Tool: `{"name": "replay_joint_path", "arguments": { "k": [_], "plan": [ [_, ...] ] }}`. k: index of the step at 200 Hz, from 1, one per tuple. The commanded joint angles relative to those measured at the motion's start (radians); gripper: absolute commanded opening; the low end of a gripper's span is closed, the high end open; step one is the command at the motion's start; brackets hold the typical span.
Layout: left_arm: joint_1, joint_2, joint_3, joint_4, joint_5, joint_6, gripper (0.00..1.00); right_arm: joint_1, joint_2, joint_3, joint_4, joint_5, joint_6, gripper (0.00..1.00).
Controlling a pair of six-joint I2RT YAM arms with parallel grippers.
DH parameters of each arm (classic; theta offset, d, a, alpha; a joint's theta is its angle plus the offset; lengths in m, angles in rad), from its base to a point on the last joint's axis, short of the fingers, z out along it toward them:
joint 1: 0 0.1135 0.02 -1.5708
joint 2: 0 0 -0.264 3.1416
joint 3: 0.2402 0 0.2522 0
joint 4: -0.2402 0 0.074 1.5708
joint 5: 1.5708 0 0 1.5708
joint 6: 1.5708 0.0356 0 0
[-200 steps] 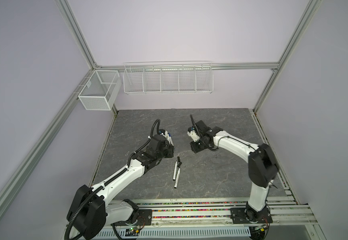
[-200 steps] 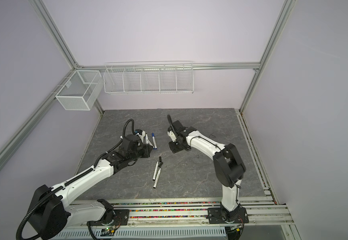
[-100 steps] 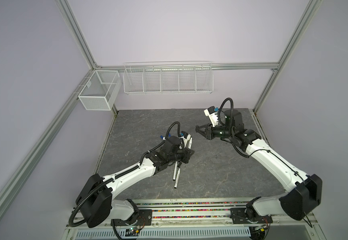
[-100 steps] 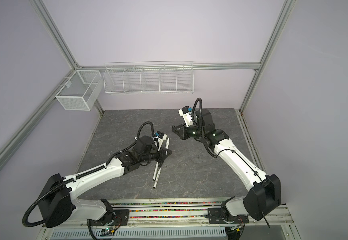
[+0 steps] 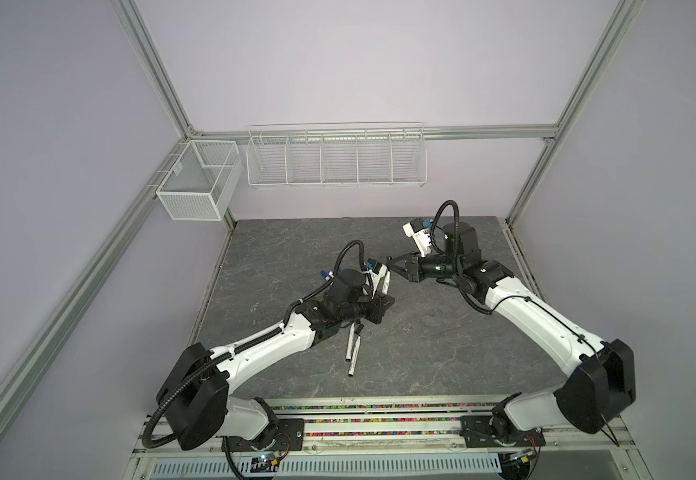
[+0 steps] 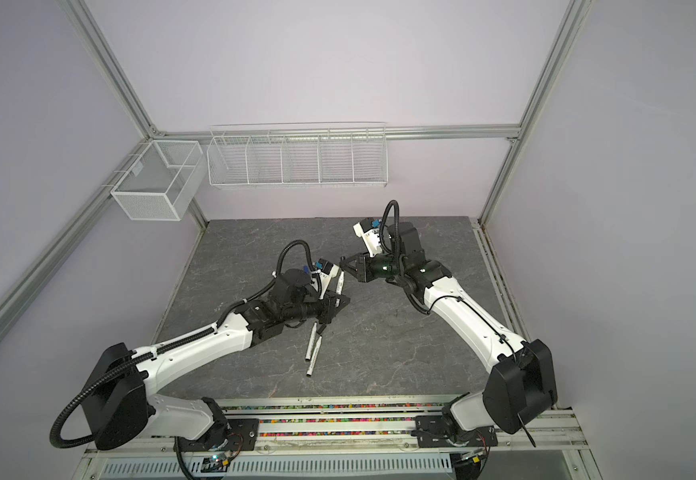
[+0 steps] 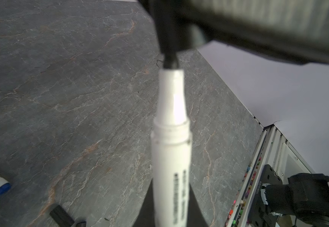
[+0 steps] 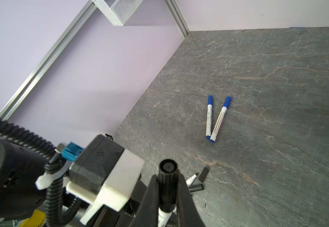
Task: Insert the pens into the pen caps
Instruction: 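Lift the black cap with the right gripper and lower it onto the marker tip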
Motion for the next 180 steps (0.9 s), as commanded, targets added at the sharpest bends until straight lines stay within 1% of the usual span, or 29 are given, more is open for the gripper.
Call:
{"name": "replay_joint_path", "arguments": {
  "k": [1,97,121,152,162,180],
  "plan": [
    [-0.006,-0.004,0.026,0.025,0.008,0.017,0.00,0.003,0.015,-0.011,0.035,-0.027,0.017,0.14],
    [0.001,0.010,0.038,0.073,-0.012,-0.003,0.00,0.004,-0.030,-0.046,0.017,-0.072,0.014,0.14],
    [0.029,0.022,0.053,0.137,0.018,-0.038,0.00,0.003,-0.048,-0.058,0.004,-0.089,0.007,0.15],
    [0.076,0.040,0.066,0.285,0.044,-0.118,0.00,0.004,-0.076,-0.081,0.028,-0.143,0.008,0.18],
    [0.080,0.052,0.082,0.308,0.039,-0.115,0.00,0.004,-0.084,-0.086,0.042,-0.156,0.013,0.19],
    [0.079,0.073,0.118,0.305,0.030,-0.071,0.00,0.005,-0.100,-0.089,0.046,-0.155,0.009,0.20]
  ]
}}
